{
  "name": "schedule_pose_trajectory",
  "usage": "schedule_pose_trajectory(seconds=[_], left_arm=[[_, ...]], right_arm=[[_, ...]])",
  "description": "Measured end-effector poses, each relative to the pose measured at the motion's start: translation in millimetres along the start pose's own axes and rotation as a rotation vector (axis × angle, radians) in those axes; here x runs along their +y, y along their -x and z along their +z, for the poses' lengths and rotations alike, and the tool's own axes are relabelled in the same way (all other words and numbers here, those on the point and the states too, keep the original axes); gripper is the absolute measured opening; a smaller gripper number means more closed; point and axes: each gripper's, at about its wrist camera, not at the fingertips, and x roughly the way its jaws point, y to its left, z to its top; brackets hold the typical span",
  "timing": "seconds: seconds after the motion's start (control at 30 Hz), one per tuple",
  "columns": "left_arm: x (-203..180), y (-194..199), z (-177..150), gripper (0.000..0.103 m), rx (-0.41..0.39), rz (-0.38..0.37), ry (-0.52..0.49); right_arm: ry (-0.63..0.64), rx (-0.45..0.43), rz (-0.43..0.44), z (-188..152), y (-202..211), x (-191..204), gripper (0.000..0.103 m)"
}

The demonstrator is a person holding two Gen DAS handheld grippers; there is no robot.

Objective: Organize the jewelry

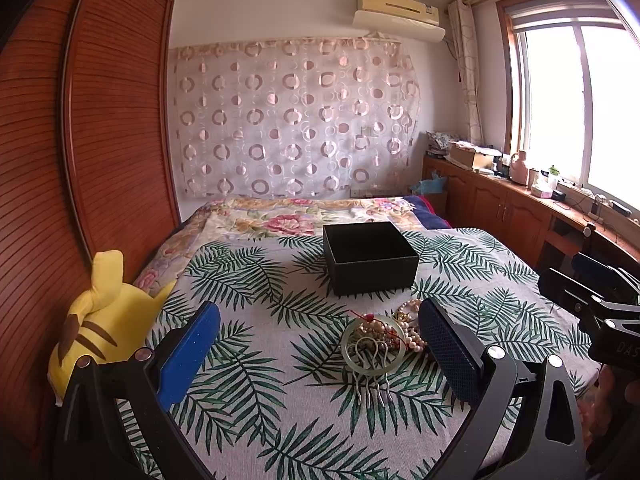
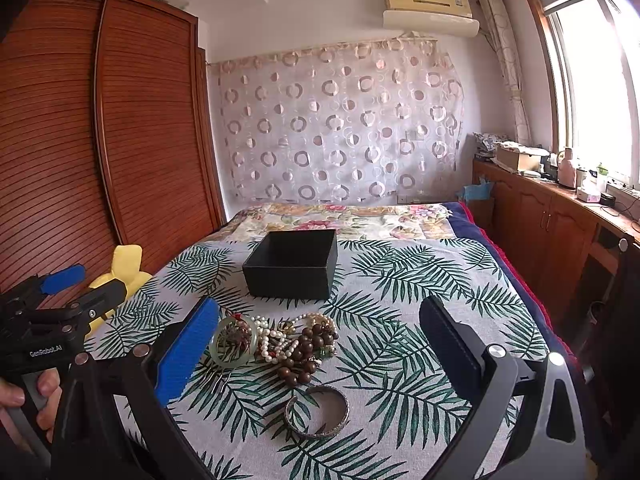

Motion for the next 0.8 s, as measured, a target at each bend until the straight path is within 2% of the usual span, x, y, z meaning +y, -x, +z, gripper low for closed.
schedule_pose_trajectory(seconds=[0.8], left_arm=[[-8, 9, 8, 0.096, -0.017, -0.006, -0.007]], right_arm=[[-0.003, -0.002, 0.001, 2, 0, 1, 0.101]])
